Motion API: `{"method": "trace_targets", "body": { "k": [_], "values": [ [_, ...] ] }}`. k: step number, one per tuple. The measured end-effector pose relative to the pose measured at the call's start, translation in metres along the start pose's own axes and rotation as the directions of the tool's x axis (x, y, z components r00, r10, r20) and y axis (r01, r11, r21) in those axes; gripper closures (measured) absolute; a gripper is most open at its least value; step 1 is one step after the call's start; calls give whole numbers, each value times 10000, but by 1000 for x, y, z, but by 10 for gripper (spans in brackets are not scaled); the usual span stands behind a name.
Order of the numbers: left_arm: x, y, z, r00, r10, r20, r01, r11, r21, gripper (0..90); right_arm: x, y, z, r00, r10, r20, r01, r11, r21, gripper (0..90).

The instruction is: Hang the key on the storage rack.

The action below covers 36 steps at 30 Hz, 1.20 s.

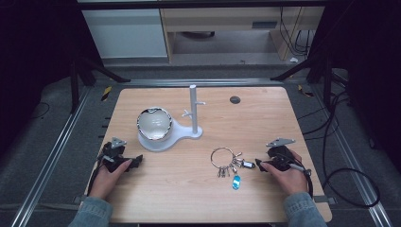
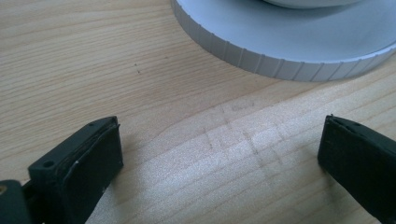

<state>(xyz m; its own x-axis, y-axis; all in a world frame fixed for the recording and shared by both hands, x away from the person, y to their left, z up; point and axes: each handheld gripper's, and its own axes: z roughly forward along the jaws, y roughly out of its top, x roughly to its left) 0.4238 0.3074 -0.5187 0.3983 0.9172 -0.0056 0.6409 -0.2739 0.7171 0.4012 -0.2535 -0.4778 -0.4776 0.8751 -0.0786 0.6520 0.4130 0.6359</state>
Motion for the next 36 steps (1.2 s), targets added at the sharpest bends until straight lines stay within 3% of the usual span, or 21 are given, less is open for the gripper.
{"method": "trace_targets", "body": {
  "k": [4, 7, 8, 9, 10, 11, 12, 13, 14, 15, 20, 22, 24, 29, 30, 31, 32, 34, 35, 36],
  "values": [
    [0, 0, 0, 10000, -5, -2, 5, 10000, 1, 0, 3, 10, -7, 9973, -521, -526, 537, 9982, 284, 350],
    [0, 0, 0, 10000, 2, -4, -2, 10000, 3, 0, 11, 26, -10, 9829, -1493, -1081, 1585, 9840, 818, 469],
    [0, 0, 0, 10000, 2, -4, -2, 10000, 3, 0, 11, 26, -10, 9829, -1493, -1081, 1585, 9840, 818, 469],
    [0, 0, 0, 10000, -1, -2, 1, 10000, 2, 0, 15, 35, -10, 9695, -2033, -1370, 2185, 9699, 1072, 539],
    [0, 0, 0, 10000, -1, -2, 1, 10000, 2, 0, 15, 35, -10, 9695, -2033, -1370, 2185, 9699, 1072, 539],
    [0, 0, 0, 10000, -1, -3, 1, 10000, 1, 0, 18, 44, -9, 9568, -2469, -1536, 2669, 9554, 1264, 588],
    [0, 0, 0, 10000, -1, -3, 1, 10000, 1, 0, 18, 44, -9, 9568, -2469, -1536, 2669, 9554, 1264, 588],
    [0, 0, 0, 10000, -2, 1, 2, 10000, -11, 0, 21, 54, -7, 9433, -2845, -1709, 3096, 9398, 1447, 631],
    [0, 0, 0, 10000, -2, 1, 2, 10000, -11, 0, 21, 54, -7, 9433, -2845, -1709, 3096, 9398, 1447, 631],
    [0, 0, 0, 10000, 3, -4, -3, 10000, 2, 0, 23, 63, -5, 9279, -3220, -1881, 3524, 9221, 1600, 669],
    [0, 0, 0, 10000, -2, -3, 2, 10000, 1, 0, 30, 79, 5, 8972, -3813, -2229, 4246, 8835, 1976, 724],
    [0, 0, 0, 10000, 1, -1, -1, 10000, 2, 0, 32, 84, 12, 8795, -4091, -2434, 4593, 8634, 2087, 728],
    [0, 0, 0, 10000, -3, -3, 3, 10000, 1, 0, 34, 87, 17, 8704, -4235, -2511, 4769, 8519, 2165, 730],
    [0, 0, 0, 10000, -3, -3, 3, 10000, 1, 0, 41, 95, 28, 8398, -4671, -2767, 5313, 8120, 2415, 715],
    [0, 0, 0, 10000, -3, -3, 3, 10000, 1, 0, 41, 95, 28, 8398, -4671, -2767, 5313, 8120, 2415, 715],
    [0, 0, 0, 10000, -1, -1, 1, 10000, 1, 0, 42, 97, 30, 8345, -4731, -2826, 5396, 8057, 2443, 711],
    [0, 0, 0, 10000, -2, -2, 2, 10000, 2, 0, 44, 99, 35, 8205, -4901, -2943, 5611, 7887, 2511, 707],
    [0, 0, 0, 10000, -4, -2, 4, 10000, -1, 0, 45, 100, 37, 8197, -4903, -2961, 5632, 7842, 2606, 704],
    [0, 0, 0, 10000, -3, -2, 3, 10000, 0, 0, 46, 102, 41, 8122, -4979, -3041, 5743, 7741, 2665, 704],
    [0, 0, 0, 10000, -3, -2, 3, 10000, 0, 0, 46, 102, 41, 8122, -4979, -3041, 5743, 7741, 2665, 704]
  ]
}}
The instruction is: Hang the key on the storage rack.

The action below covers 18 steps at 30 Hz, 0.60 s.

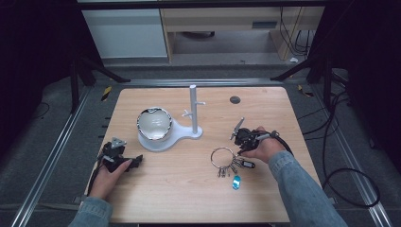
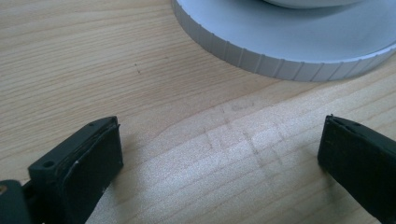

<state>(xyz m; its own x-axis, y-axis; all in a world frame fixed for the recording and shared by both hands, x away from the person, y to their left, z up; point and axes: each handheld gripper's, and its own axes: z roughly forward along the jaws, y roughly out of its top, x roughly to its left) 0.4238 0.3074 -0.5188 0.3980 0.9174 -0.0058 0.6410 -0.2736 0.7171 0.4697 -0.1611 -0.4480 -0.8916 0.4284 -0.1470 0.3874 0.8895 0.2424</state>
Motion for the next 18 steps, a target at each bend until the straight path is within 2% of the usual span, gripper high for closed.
{"method": "trace_targets", "body": {
  "k": [7, 18],
  "values": [
    [0, 0, 0, 10000, 2, 0, -2, 10000, 2, 0, -3, 4, 8, 9992, -293, -270, 301, 9991, 309, 715],
    [0, 0, 0, 10000, 2, 1, -2, 10000, 1, 0, 0, 3, 12, 9964, -686, -498, 716, 9956, 603, 748]
  ]
}}
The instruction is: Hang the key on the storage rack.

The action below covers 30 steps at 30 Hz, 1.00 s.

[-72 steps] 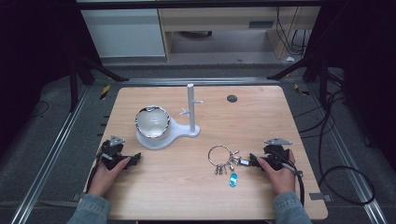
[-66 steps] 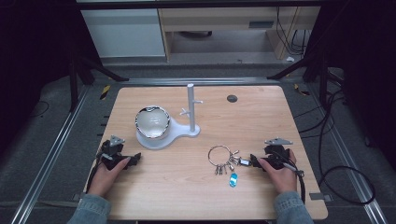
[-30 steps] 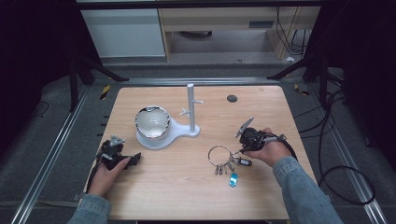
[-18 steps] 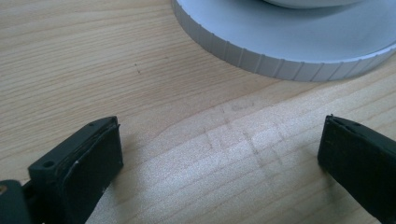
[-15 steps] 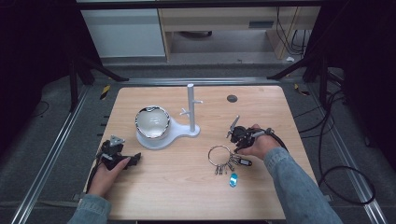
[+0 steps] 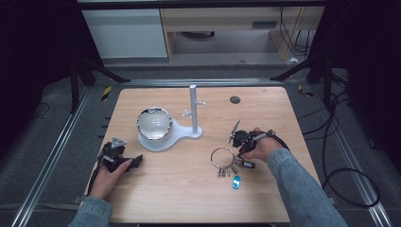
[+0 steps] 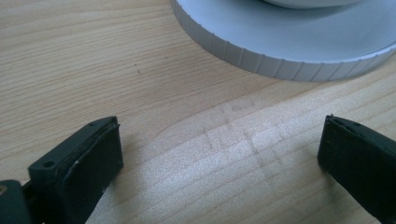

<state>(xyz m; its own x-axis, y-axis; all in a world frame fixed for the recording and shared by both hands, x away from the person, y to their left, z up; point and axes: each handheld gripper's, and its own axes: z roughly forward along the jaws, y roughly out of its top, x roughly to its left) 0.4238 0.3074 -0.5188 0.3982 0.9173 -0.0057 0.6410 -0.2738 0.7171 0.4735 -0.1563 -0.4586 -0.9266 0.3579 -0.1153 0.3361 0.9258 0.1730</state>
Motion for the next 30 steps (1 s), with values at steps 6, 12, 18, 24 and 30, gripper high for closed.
{"method": "trace_targets", "body": {
  "k": [6, 12, 18, 24, 30],
  "values": [
    [0, 0, 0, 10000, 1, 0, -1, 10000, -1, 0, 2, 1, 2, 9998, -157, -99, 157, 9998, 80, 771],
    [0, 0, 0, 10000, 0, -2, 0, 10000, 1, 0, 2, 2, 5, 9996, -202, -211, 205, 9997, 142, 806],
    [0, 0, 0, 10000, -3, 3, 3, 10000, -14, 0, 2, 2, 5, 9994, -39, -344, 46, 9998, 195, 846],
    [0, 0, 0, 10000, -1, -1, 1, 10000, -1, 0, 3, 3, 5, 9987, 101, -500, -90, 9997, 221, 881],
    [0, 0, 0, 10000, -5, 5, 5, 10000, -12, 0, 2, 1, 1, 9972, 414, -615, -415, 9991, 5, 886]
  ]
}}
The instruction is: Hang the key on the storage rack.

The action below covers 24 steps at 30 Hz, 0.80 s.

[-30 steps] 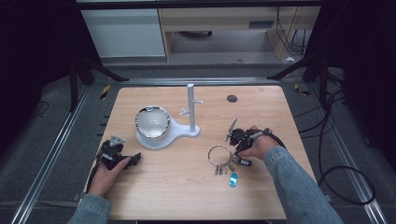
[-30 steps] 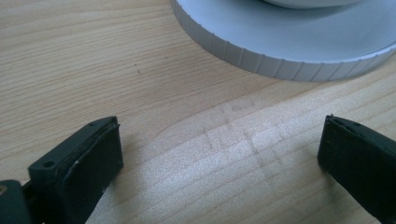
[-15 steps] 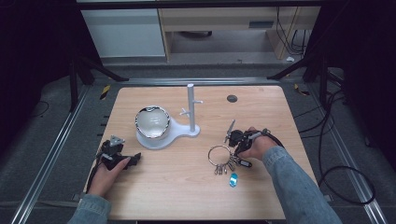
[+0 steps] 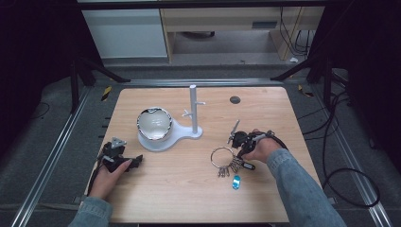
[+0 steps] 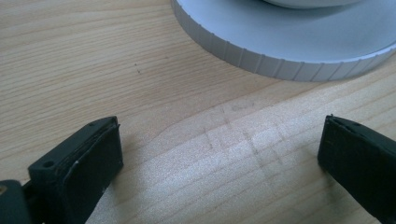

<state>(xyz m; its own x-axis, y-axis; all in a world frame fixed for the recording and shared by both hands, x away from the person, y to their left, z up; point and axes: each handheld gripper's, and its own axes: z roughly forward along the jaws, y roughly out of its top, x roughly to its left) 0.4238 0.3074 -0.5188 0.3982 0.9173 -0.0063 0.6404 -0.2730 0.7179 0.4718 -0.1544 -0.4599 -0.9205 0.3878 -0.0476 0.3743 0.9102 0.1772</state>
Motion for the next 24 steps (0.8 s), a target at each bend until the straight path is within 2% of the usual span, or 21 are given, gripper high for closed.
{"method": "trace_targets", "body": {
  "k": [13, 20, 24],
  "values": [
    [0, 0, 0, 10000, 6, -5, -6, 10000, 12, 0, 3, 3, -26, 9997, 221, 97, -213, 9972, -710, 887],
    [0, 0, 0, 10000, 3, -6, -3, 10000, 11, 0, 6, 6, -39, 9993, 348, 161, -334, 9961, -815, 887],
    [0, 0, 0, 10000, 3, -4, -3, 10000, 11, 0, 8, 9, -52, 9989, 366, 301, -334, 9945, -996, 887]
  ]
}}
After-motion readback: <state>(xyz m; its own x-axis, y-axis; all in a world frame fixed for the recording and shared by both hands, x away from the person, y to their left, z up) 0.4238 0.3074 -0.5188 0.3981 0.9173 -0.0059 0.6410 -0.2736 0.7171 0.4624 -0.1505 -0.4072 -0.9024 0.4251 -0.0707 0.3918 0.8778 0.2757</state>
